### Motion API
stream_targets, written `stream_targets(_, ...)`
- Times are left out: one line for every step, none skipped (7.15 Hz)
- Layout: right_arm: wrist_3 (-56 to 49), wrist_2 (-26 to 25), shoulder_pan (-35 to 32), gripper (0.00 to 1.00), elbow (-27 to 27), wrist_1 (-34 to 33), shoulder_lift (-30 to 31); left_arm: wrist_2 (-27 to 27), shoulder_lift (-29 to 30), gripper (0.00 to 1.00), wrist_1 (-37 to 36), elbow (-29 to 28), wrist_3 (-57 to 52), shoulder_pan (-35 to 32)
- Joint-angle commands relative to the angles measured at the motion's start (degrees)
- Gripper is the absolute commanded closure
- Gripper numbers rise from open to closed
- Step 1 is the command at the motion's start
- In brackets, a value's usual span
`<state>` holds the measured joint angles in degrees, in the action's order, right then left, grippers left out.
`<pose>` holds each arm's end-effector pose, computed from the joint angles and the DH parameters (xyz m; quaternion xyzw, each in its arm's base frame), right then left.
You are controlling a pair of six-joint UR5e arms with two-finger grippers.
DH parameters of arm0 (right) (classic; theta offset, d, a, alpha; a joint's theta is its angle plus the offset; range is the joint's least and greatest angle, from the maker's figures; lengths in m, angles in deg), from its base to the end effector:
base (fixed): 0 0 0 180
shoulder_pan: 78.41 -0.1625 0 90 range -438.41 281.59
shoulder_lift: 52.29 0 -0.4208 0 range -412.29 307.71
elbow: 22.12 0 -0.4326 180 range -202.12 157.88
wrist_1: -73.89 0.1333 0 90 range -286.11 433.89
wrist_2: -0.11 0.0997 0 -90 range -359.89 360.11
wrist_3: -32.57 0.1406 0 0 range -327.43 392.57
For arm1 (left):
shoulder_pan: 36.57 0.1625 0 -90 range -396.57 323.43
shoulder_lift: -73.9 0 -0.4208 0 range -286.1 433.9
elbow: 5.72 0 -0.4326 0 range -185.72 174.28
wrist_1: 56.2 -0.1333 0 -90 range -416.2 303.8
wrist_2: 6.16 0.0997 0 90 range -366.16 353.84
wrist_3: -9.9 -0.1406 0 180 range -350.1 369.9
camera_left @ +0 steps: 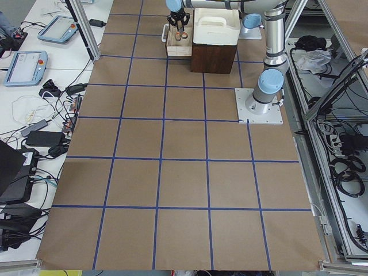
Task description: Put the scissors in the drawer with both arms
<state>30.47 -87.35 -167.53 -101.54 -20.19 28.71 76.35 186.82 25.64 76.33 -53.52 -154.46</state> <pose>0.1301 -0.6134 0.4601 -0.0117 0.9985 -0.0499 0.0208 -0.4447 -0.5162 0.2881 -0.7096 -0.6990 -0.0365 0.0802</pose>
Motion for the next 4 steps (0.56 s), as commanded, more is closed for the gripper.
stream_targets(-0.01, -0.52, 0.00, 0.00, -0.03, 0.82, 0.13, -0.33, 0.46, 0.90, 0.07, 0.12, 2.14, -0.58)
stream_targets(0.08, -0.60, 0.09, 0.00, -0.29, 0.91, 0.13, -1.81, 0.72, 0.63, 0.33, 0.65, 2.94, -0.58)
stream_targets(-0.01, -2.35, 0.09, 0.00, -1.43, 1.26, 0.82, -2.09, 0.72, 0.13, 0.07, 1.00, 3.73, -0.58)
stream_targets(0.08, -2.62, 0.09, 0.00, -2.14, 1.09, 1.09, -2.18, 0.63, 0.01, 0.24, 1.00, 4.87, -0.84)
